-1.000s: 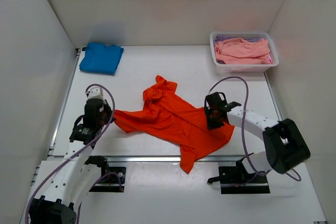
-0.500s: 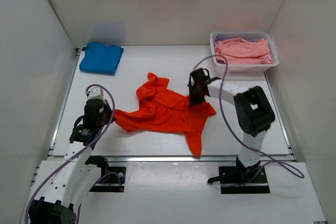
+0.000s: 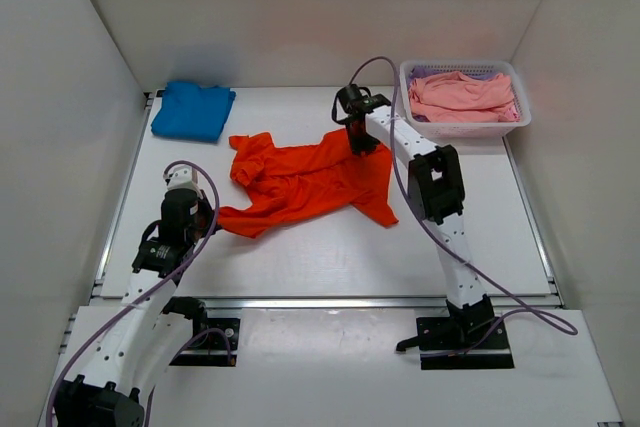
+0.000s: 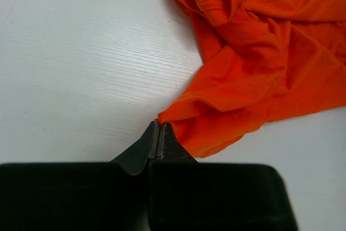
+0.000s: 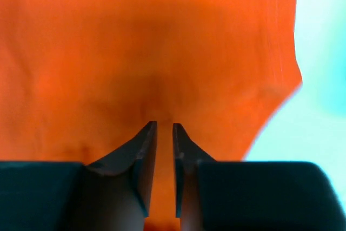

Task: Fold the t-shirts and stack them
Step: Flatten out the tshirt

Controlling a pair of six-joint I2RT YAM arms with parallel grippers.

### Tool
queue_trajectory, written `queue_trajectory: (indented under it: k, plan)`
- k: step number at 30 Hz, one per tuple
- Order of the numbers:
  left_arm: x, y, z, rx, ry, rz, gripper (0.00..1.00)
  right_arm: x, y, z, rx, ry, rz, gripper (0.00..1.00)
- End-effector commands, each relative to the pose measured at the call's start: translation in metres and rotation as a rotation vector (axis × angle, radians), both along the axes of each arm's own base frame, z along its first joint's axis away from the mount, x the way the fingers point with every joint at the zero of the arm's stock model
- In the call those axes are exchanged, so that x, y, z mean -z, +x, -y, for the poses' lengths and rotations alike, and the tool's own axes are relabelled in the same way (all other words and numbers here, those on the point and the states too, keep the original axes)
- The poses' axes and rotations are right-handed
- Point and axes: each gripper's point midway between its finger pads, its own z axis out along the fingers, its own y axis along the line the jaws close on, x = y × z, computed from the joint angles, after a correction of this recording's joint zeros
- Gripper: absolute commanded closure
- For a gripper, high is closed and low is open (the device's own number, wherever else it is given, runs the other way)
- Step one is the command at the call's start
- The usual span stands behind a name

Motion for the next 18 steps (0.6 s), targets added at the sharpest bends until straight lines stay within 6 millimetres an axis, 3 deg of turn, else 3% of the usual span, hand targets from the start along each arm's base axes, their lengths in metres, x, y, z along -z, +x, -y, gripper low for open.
queue_trajectory:
  k: [1,3,6,7,8,10,11,13,15,18]
  plan:
    - [-0.004,0.000,0.002,0.001,-0.011,0.022,1.00,-0.047,-0.047,0.014,-0.020,-0.114,0.013,0.82]
    - [-0.005,0.000,0.001,-0.001,-0.011,0.031,1.00,-0.085,-0.063,0.016,-0.012,-0.027,0.089,0.78]
    - [-0.007,0.000,-0.004,-0.016,0.006,0.034,1.00,-0.096,-0.105,0.029,-0.005,0.079,0.116,0.68]
    - [-0.009,0.000,-0.006,-0.022,0.009,0.028,1.00,-0.075,-0.123,0.031,-0.019,0.115,0.074,0.67]
    - [-0.019,0.000,-0.015,-0.050,0.022,0.028,1.00,-0.088,-0.131,0.038,0.002,0.165,0.109,0.66]
    - [-0.037,0.002,-0.026,-0.062,0.063,0.037,1.00,-0.065,-0.160,0.050,0.031,0.259,0.081,0.66]
    - [-0.056,0.005,-0.026,-0.061,0.079,0.064,1.00,-0.060,-0.165,0.058,0.053,0.279,0.071,0.65]
    - [-0.075,0.006,-0.029,-0.062,0.128,0.076,1.00,-0.041,-0.186,0.067,0.084,0.347,0.049,0.63]
    - [-0.086,0.003,-0.027,-0.054,0.124,0.086,1.00,-0.031,-0.196,0.070,0.122,0.419,0.040,0.59]
    - [-0.086,0.002,-0.029,-0.060,0.128,0.086,1.00,-0.023,-0.201,0.070,0.160,0.529,0.042,0.50]
